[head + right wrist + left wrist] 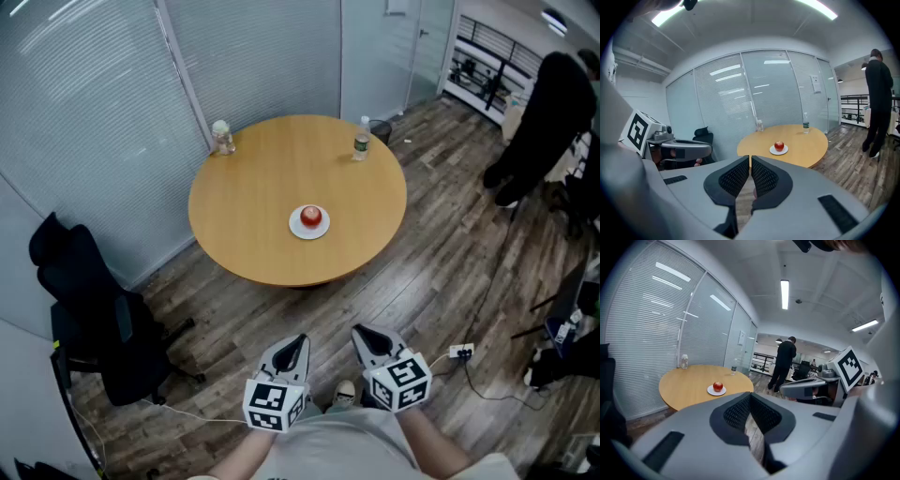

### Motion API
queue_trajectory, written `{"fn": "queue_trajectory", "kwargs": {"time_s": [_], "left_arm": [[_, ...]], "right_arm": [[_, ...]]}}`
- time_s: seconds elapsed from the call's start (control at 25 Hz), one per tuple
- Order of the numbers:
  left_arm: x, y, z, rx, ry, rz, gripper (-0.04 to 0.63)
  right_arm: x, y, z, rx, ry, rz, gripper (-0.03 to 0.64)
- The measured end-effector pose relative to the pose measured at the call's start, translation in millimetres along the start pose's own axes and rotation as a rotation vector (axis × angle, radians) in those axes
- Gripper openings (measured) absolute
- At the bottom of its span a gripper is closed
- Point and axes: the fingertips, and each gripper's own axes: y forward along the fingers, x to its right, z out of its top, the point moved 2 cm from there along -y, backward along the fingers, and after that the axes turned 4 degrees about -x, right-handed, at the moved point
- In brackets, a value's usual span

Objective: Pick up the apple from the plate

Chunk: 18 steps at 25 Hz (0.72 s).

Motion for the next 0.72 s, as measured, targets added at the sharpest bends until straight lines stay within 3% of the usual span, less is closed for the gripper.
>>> {"fn": "queue_trajectory", "kwargs": {"time_s": [0.44, 0.72], "left_arm": [[-6, -8, -5, -0.005, -0.001, -0.015, 0.002], [-19, -15, -5, 0.003, 0.003, -0.039, 0.002]], "right_arm": [[-12, 4, -4, -0.007, 0.002, -0.005, 0.038], [-21, 9, 2, 0.031, 0.056, -0.004, 0.04]]}}
